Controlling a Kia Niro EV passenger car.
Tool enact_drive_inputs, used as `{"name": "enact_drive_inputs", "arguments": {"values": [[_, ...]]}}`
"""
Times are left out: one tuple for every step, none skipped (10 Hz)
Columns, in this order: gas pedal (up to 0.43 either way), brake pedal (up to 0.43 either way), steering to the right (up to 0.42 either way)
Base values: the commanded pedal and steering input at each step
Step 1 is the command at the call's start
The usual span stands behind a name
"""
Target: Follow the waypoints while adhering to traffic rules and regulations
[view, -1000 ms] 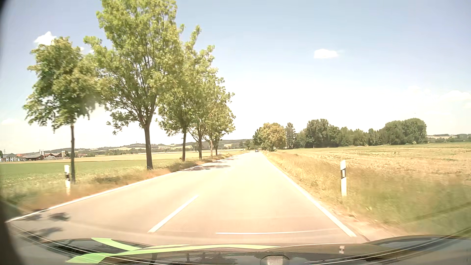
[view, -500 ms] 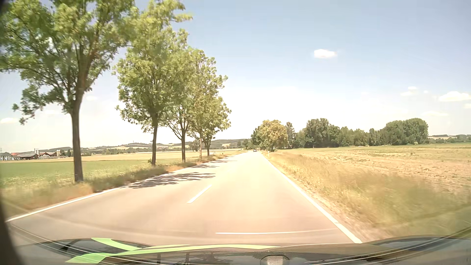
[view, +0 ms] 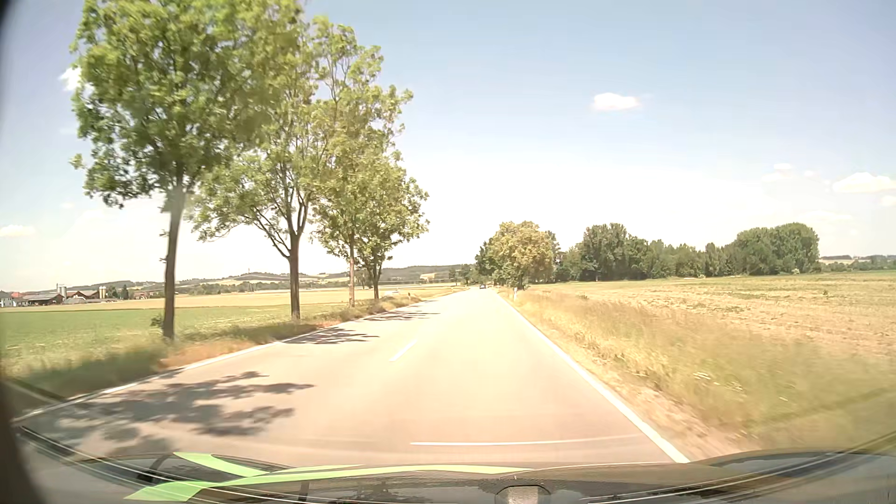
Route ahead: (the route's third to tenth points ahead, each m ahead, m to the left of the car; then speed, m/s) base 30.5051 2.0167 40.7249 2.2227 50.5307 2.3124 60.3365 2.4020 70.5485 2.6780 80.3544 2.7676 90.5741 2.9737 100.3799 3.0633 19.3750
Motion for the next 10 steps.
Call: {"name": "enact_drive_inputs", "arguments": {"values": [[0.209, 0.0, 0.001], [0.209, 0.0, 0.001], [0.209, 0.0, 0.001], [0.209, 0.0, 0.0], [0.209, 0.0, -0.001], [0.209, 0.0, -0.001], [0.209, 0.0, -0.001], [0.209, 0.0, -0.001], [0.22, 0.0, -0.001], [0.228, 0.0, -0.001]]}}
